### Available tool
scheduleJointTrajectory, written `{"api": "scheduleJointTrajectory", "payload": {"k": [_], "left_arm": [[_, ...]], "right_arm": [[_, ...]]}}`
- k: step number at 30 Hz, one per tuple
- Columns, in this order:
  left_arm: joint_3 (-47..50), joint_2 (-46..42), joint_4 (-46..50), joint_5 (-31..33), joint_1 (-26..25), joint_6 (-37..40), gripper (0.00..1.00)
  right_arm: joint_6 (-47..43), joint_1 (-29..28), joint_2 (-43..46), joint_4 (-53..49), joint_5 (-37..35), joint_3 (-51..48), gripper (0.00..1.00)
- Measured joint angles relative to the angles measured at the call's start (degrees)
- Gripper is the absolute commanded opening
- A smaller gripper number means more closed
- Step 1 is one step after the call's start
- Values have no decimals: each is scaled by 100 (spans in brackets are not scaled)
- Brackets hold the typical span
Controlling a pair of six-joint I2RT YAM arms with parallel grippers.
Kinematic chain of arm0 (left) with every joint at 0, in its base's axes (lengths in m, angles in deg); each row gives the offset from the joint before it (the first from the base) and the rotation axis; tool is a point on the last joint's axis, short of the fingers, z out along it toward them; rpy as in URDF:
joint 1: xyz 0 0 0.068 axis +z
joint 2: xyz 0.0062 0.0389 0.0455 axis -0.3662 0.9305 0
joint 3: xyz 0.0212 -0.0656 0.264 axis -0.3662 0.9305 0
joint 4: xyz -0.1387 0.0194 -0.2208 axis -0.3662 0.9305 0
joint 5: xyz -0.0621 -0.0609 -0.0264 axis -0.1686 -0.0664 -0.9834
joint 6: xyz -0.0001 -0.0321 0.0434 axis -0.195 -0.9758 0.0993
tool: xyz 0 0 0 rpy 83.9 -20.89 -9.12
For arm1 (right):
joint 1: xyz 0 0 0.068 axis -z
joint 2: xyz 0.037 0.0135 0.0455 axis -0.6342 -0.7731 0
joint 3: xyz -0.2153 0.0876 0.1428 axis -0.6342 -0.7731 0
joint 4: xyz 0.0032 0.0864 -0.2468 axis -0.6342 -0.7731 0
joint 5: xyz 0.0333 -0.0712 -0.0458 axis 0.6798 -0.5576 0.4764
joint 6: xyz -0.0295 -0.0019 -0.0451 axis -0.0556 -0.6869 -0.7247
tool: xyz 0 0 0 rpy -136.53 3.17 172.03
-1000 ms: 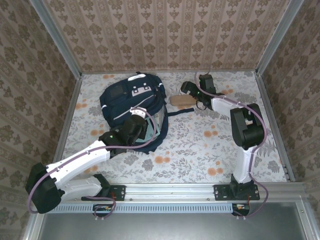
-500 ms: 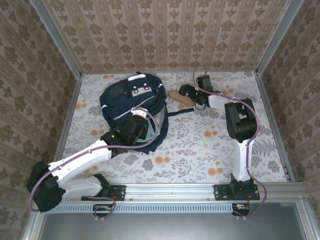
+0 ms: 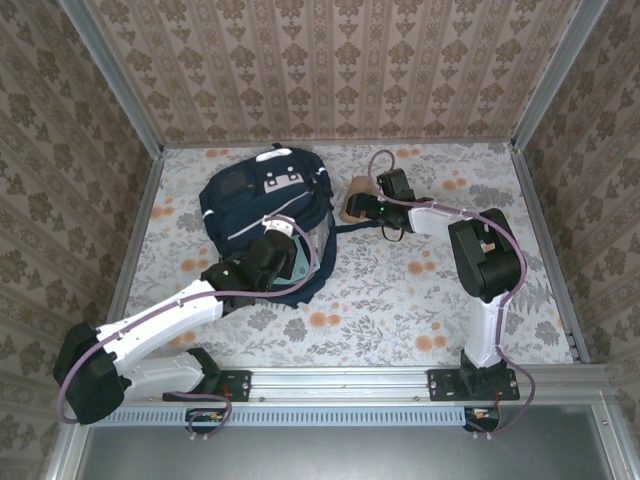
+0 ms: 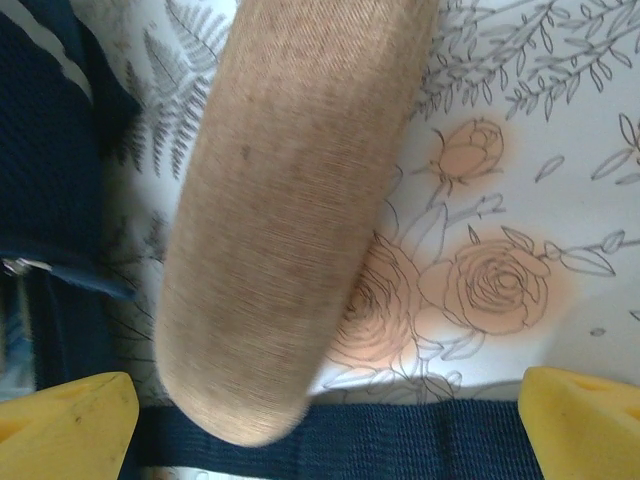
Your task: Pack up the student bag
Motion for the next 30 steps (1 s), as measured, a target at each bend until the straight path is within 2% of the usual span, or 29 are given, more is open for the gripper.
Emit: {"api": "scheduleJointTrajectory", "payload": {"k": [8,22,30], "left_arm": [[0,-39,2,98,0,-13,0],[0,-83,2,188,0,-24,0],[0,-87,2,221,0,-24,0]], "right_arm": [[-348,-330,-50,-448,-739,529,99],[-155,-422,-1034,-1049,-1172,1766,99],[-219,-444,-1661,-1558,-1386,2872,99]]}}
